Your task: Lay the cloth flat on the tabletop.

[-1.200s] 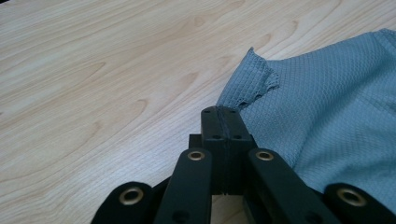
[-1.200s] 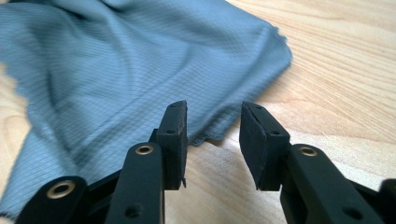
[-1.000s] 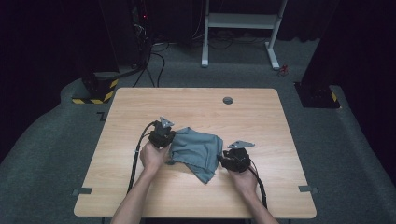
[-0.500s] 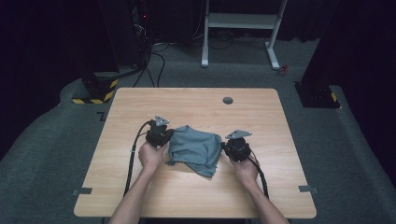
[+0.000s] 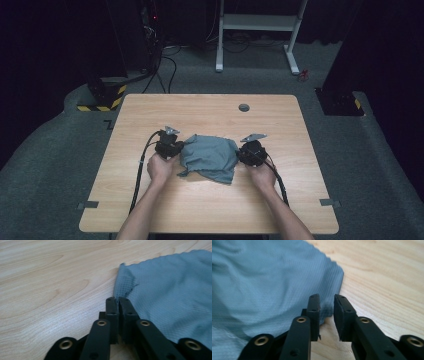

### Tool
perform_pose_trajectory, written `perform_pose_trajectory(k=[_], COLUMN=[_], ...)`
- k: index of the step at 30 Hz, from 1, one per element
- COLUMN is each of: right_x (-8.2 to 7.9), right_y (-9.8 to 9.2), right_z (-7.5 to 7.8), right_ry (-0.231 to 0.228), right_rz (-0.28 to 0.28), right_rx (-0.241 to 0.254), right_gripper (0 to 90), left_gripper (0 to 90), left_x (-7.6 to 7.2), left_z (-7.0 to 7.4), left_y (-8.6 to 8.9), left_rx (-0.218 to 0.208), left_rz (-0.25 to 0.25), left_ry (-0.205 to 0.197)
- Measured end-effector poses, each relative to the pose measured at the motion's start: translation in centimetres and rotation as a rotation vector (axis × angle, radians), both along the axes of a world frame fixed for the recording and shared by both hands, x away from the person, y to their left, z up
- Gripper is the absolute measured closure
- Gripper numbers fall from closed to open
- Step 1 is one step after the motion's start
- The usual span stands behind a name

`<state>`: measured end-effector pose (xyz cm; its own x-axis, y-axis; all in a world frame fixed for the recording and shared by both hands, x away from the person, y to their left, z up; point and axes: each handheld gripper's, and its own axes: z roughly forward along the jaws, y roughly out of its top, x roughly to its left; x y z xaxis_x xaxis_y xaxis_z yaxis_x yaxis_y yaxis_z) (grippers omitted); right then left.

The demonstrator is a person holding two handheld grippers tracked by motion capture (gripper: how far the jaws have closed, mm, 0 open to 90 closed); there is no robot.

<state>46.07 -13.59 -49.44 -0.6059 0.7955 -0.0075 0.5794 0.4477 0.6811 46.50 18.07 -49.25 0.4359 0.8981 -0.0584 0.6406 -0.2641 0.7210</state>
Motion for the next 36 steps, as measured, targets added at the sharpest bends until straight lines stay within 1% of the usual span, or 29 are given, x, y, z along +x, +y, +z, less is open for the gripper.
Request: perform_pose_trajectory(k=[2, 3, 4, 5, 6, 7, 8, 9, 10, 11, 12, 14, 15, 16, 18, 20, 22, 24, 25, 27, 28, 31, 32, 33, 35, 36], right_x=[-0.3, -0.5, -0.5, -0.6, -0.7, -0.7, -0.9, -1.2, -1.4, -1.5, -1.5, -1.5, -1.4, -1.5, -1.6, -1.7, -1.8, -2.2, -2.3, -2.7, -3.1, -3.3, -3.4, -3.5, -3.5, -3.6], right_y=[0.2, 0.6, 0.6, 0.7, 1.0, 1.1, 1.3, 1.6, 1.9, 2.2, 2.3, 2.3, 2.4, 2.6, 2.7, 2.7, 2.7, 2.6, 2.6, 2.2, 1.7, 1.3, 1.0, 0.9, 0.8, 0.8], right_z=[0.2, 0.2, 0.2, 0.1, -0.1, -0.3, -0.4, -0.6, -0.7, -0.9, -1.1, -1.2, -1.3, -1.6, -1.7, -1.8, -1.8, -1.8, -1.8, -1.9, -2.0, -2.1, -2.1, -2.1, -2.1, -2.1], right_ry=[-0.015, -0.023, -0.023, -0.023, -0.021, -0.020, -0.026, -0.025, -0.025, -0.027, -0.020, -0.013, 0.003, 0.001, 0.009, 0.005, 0.010, 0.001, 0.001, -0.002, -0.004, -0.008, -0.008, -0.008, -0.007, -0.010], right_rz=[0.006, 0.015, 0.015, 0.019, 0.030, 0.044, 0.064, 0.078, 0.089, 0.095, 0.090, 0.083, 0.082, 0.091, 0.091, 0.098, 0.109, 0.117, 0.117, 0.124, 0.124, 0.133, 0.140, 0.143, 0.142, 0.144], right_rx=[0.006, 0.005, 0.005, 0.003, 0.003, 0.010, 0.017, 0.015, 0.007, -0.006, -0.016, -0.014, -0.011, -0.025, -0.028, -0.031, -0.028, -0.043, -0.039, -0.029, -0.024, -0.016, -0.015, -0.016, -0.016, -0.017], right_gripper=[73.9, 73.2, 73.2, 72.5, 71.8, 71.7, 72.4, 72.9, 72.9, 72.7, 70.9, 69.2, 66.4, 64.5, 63.7, 62.2, 59.5, 58.4, 58.4, 57.7, 57.4, 57.3, 57.3, 57.3, 57.2, 57.3], left_gripper=[79.9, 76.2, 72.7, 72.7, 68.5, 65.7, 63.0, 60.7, 58.9, 57.8, 57.2, 57.3, 58.4, 58.8, 58.8, 58.3, 58.3, 58.3, 58.2, 57.9, 57.6, 57.9, 59.3, 60.1, 61.6, 61.6], left_x=[-0.6, -1.1, -1.1, -1.3, -1.5, -1.6, -1.8, -1.9, -2.1, -2.2, -2.3, -2.5, -2.5, -2.5, -2.6, -2.8, -3.1, -3.5, -3.7, -4.2, -4.6, -5.0, -5.1, -5.3, -5.6, -5.8], left_z=[0.6, 0.9, 0.9, 1.0, 1.0, 1.0, 1.0, 0.9, 0.8, 0.7, 0.5, 0.1, -0.1, -0.5, -0.7, -0.9, -0.9, -1.0, -1.1, -1.4, -1.5, -1.6, -1.6, -1.7, -1.8, -1.9], left_y=[0.0, -0.3, -0.3, -0.4, -0.5, -0.5, -0.5, -0.6, -0.7, -0.9, -1.2, -1.5, -1.6, -1.8, -1.9, -2.0, -1.9, -2.0, -2.0, -2.1, -2.0, -1.9, -1.8, -1.8, -1.9, -1.9], left_rx=[-0.017, -0.024, -0.024, -0.016, -0.012, -0.017, -0.032, -0.047, -0.053, -0.034, -0.022, -0.012, -0.004, 0.030, 0.036, 0.034, 0.022, 0.024, 0.037, 0.070, 0.067, 0.056, 0.055, 0.045, 0.057, 0.044], left_rz=[-0.019, -0.037, -0.037, -0.041, -0.042, -0.042, -0.055, -0.067, -0.079, -0.089, -0.096, -0.106, -0.115, -0.121, -0.119, -0.103, -0.106, -0.121, -0.130, -0.153, -0.153, -0.154, -0.155, -0.155, -0.163, -0.163], left_ry=[-0.020, -0.030, -0.030, -0.038, -0.043, -0.049, -0.052, -0.049, -0.037, -0.031, -0.018, 0.006, 0.014, 0.029, 0.030, 0.009, 0.000, 0.003, 0.006, 0.031, 0.034, 0.042, 0.042, 0.048, 0.049, 0.053])
